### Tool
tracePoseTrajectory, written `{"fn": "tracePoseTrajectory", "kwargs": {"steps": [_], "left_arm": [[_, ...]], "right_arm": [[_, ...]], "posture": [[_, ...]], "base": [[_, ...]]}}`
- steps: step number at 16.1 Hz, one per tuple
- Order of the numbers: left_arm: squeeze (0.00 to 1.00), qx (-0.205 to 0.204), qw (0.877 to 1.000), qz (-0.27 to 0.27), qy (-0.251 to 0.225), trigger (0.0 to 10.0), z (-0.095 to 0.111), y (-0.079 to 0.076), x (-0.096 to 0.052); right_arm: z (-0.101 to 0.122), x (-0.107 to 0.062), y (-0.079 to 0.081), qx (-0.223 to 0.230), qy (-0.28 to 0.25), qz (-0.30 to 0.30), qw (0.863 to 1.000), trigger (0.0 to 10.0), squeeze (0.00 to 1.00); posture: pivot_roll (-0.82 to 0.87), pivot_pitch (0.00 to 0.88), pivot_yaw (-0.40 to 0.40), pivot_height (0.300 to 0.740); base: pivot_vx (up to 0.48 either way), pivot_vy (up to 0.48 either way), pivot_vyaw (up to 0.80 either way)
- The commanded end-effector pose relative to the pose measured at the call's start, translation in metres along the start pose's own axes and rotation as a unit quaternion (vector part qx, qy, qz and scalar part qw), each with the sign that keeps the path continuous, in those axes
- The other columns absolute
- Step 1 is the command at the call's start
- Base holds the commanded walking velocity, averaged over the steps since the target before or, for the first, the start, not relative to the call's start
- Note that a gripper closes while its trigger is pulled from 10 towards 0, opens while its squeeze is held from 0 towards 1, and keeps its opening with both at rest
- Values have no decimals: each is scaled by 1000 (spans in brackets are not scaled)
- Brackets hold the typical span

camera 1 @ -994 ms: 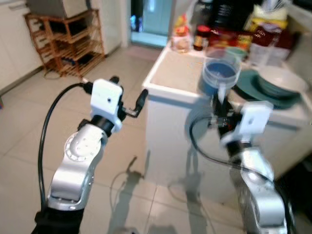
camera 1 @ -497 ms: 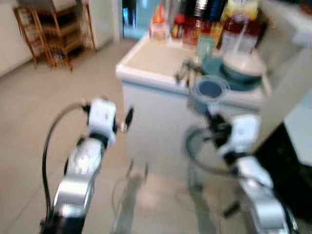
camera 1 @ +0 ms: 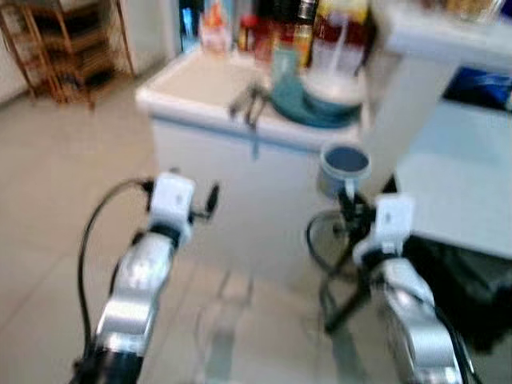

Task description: Setting the table

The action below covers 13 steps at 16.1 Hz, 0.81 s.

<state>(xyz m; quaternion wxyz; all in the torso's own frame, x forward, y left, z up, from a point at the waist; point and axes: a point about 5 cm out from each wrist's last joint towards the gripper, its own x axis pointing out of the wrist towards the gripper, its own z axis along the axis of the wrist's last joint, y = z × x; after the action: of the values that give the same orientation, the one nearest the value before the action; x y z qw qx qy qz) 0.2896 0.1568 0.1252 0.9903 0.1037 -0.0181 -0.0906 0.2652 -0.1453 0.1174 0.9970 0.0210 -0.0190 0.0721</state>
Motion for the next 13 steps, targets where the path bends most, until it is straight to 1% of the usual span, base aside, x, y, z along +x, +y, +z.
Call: {"fn": "tracePoseTrajectory", "kwargs": {"steps": [1, 2, 3, 4, 6, 7, 8, 9, 10, 11, 13], "left_arm": [[0, -1, 1000, -9, -11, 10000, 4, -7, 4], [0, 0, 1000, -7, -13, 10000, 5, -6, 5], [0, -2, 1000, 0, -19, 10000, 8, -3, 5], [0, -4, 1000, 3, -22, 10000, 10, 1, 5], [0, 5, 1000, 4, -20, 10000, 10, 4, 6], [0, 6, 1000, 6, -30, 10000, 16, 6, 7], [0, 5, 999, 6, -34, 10000, 19, 6, 7], [0, 1, 999, 6, -32, 10000, 18, 6, 6], [0, -1, 1000, 5, -29, 10000, 16, 6, 6], [0, -2, 1000, 4, -19, 10000, 9, 2, 3], [0, -5, 1000, 8, -14, 10000, 6, 2, -1]], "right_arm": [[8, 0, -8, -12, -24, -12, 1000, 10000, 0], [11, 0, -6, -8, -38, -9, 999, 10000, 0], [22, 1, -2, -6, -71, 3, 997, 10000, 0], [27, 1, 0, -5, -87, 8, 996, 10000, 0], [26, 0, -7, -8, -82, -18, 996, 10000, 0], [23, -1, -12, 0, -78, -32, 996, 10000, 0], [23, -1, -13, 2, -77, -34, 996, 10000, 0], [22, 1, -10, 1, -78, -30, 996, 10000, 0], [22, 1, -9, 0, -79, -28, 996, 10000, 0], [21, -1, -7, -1, -75, -24, 997, 10000, 0], [18, -3, -10, 1, -61, -27, 998, 10000, 0]], "posture": [[142, 2, -40, 740], [147, 3, -41, 740], [150, 3, -37, 740], [148, 6, -31, 740], [154, 19, -22, 740], [167, 24, -25, 740], [170, 26, -25, 740], [155, 27, -16, 740], [155, 27, -16, 740], [146, 27, -20, 740], [146, 35, -29, 740]], "base": [[0, -480, 0], [0, -480, 0], [0, -480, 0], [0, -480, 0], [0, -480, 0], [0, -480, 0], [0, -480, 0], [0, -480, 0], [0, -480, 0], [0, -480, 0], [0, -480, 0]]}}
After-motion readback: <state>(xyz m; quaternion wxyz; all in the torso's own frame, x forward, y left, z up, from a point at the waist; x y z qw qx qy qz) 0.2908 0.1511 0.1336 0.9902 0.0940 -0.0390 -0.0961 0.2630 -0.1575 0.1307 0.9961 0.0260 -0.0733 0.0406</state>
